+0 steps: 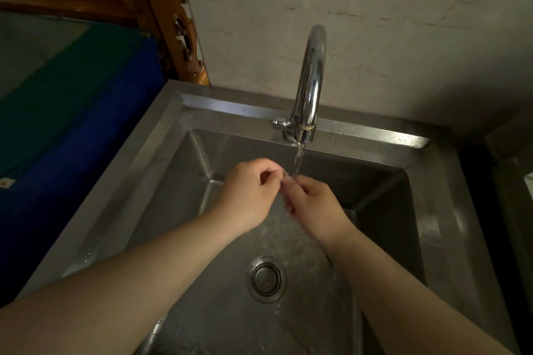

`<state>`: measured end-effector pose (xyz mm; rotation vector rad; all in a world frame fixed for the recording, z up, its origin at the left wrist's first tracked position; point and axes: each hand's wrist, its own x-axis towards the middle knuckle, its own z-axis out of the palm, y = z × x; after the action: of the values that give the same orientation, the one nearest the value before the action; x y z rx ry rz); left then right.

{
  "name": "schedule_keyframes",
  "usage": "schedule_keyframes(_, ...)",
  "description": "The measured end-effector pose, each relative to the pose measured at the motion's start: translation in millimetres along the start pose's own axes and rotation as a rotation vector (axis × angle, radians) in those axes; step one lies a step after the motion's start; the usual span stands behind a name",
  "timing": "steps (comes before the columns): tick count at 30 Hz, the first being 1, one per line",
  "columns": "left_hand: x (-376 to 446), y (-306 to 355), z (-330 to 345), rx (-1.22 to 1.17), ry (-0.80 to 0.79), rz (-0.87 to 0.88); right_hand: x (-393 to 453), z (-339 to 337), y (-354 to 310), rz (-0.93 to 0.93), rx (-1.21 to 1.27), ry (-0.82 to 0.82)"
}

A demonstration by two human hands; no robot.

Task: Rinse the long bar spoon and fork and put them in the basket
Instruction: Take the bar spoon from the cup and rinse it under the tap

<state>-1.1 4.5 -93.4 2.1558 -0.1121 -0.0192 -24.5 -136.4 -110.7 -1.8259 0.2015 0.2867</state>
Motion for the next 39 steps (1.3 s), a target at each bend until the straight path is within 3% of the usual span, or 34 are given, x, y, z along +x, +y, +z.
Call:
schedule_keyframes(4, 2.2, -5.7, -4.0, -0.094, 0.106, -0.047, -2.3, -3.1, 6.1, 0.019, -0.058, -0.039)
schedule_keyframes(8, 3.3, -4.3, -1.4, -0.13, 0.084, -0.102, -2.7, -3.9, 5.8, 0.019, -0.041, -0.03)
schedule_keyframes(10, 7.2, 2.4, -3.8, -0.298, 0.066, -0.191, -6.5, -5.0, 5.2, -0.006, 0.038, -0.041)
schedule_keyframes(15, 1.8, 16.4, 1.0, -0.964, -0.261, -0.367, -10.3, -12.8, 3.0, 0.04, 0.422, -0.234)
schedule_keyframes(20, 6.7, 24.3, 14.3, -0.788, -0.143, -0.382, -16.0, -18.9, 10.8, -0.035, 0.315, -0.208)
schedule_keyframes(23, 2.6, 27.3, 24.1, -0.633, -0.191, -0.301, -18.7, -19.6, 14.4, -0.057, 0.325, -0.145)
schedule_keyframes(25, 1.7, 29.8, 24.2, -0.641, -0.167, -0.259, -18.6, -21.7, 15.7, -0.067, 0.33, -0.144)
schedule_keyframes(29, 12.6, 32.4, 10.9, -0.747, 0.035, -0.287, -22.7, -21.7, 26.7, 0.013, 0.207, -0.118)
schedule_keyframes(34, -11.1, 25.7, 26.7, -0.655, -0.135, -0.321, -21.0, -20.1, 22.6, -0.026, 0.1, -0.11)
schedule_keyframes(39, 0.6, 22.8, 12.3, -0.865, 0.11, -0.43, -25.8, -26.5, 32.8, 0.046, -0.006, -0.083)
